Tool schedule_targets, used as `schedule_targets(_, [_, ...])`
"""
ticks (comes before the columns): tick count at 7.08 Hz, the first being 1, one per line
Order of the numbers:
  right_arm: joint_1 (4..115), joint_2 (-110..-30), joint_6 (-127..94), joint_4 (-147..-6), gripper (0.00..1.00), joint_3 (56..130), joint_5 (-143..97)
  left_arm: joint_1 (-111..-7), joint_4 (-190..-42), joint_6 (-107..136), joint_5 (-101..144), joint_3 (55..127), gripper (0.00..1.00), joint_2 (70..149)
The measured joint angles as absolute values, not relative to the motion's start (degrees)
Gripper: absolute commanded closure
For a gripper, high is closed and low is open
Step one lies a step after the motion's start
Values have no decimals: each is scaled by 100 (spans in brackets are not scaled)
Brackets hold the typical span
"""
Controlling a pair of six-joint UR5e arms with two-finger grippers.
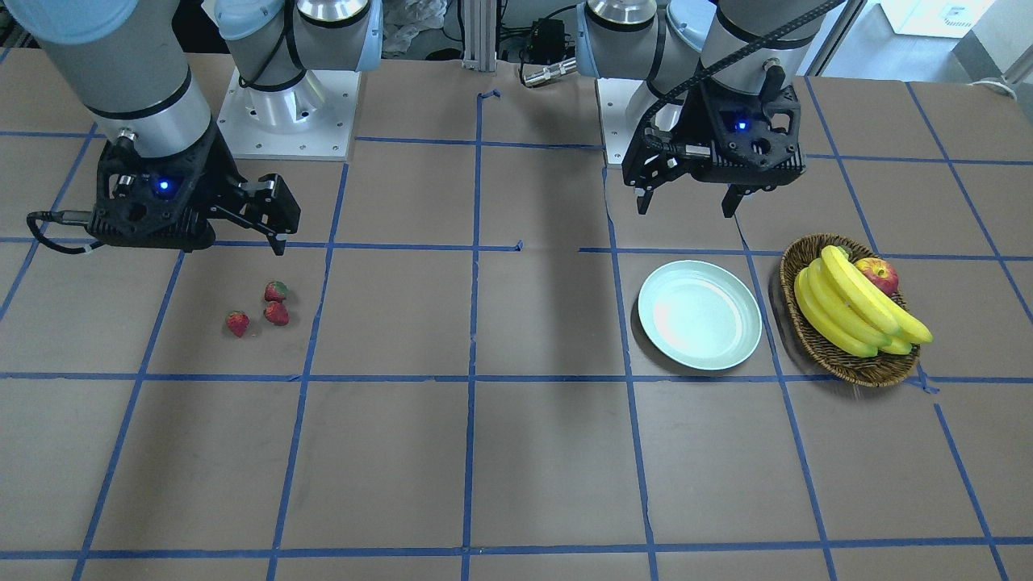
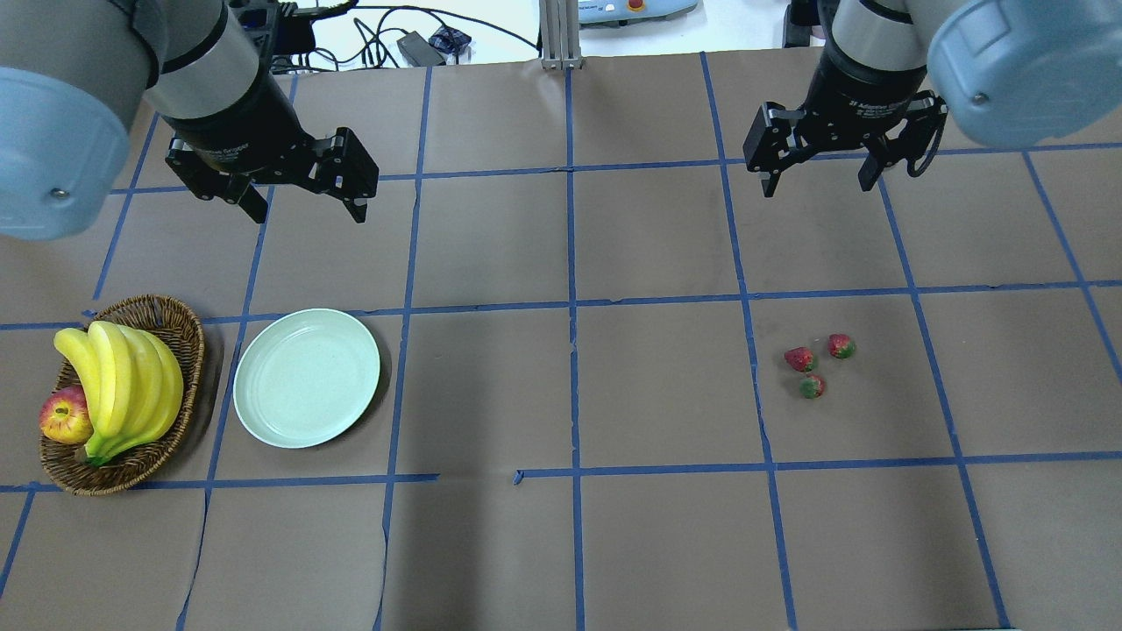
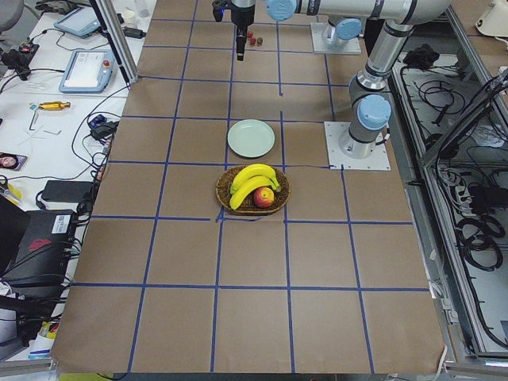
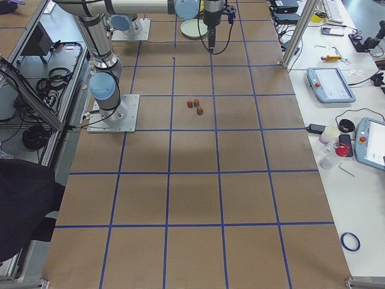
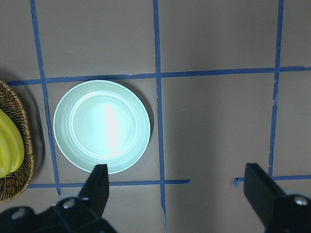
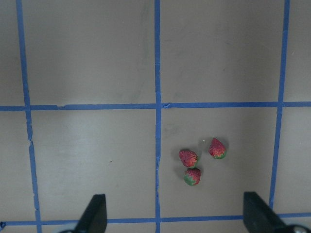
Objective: Collect all strawberries into plate
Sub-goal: 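Lower the right gripper down over the cluster of strawberries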
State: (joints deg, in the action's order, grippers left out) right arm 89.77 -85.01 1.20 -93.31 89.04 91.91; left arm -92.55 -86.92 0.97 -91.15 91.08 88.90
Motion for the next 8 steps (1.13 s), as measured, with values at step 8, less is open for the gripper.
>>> schedule_targets(8, [7840, -7961, 2238, -12665, 0, 11883, 9162, -9297, -8684, 133, -9065, 9245, 0, 8930])
